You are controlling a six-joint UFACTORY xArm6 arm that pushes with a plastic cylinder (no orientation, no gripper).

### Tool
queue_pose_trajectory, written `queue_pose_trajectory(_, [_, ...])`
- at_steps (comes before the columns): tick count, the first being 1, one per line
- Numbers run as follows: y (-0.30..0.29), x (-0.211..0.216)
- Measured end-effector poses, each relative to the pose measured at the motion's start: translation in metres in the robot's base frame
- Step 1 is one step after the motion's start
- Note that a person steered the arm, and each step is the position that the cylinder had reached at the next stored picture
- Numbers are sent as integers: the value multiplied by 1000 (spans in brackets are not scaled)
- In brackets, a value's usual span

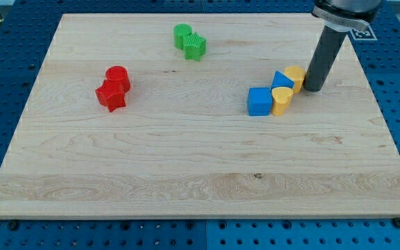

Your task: Move the yellow heart down a bit

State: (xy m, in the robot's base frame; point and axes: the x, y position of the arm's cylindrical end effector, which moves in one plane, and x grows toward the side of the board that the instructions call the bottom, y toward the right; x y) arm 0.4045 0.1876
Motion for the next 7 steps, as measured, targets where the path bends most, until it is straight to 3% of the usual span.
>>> queue_pose_trajectory(5, [-61,7])
queue_pose_trajectory(7, [-33,46])
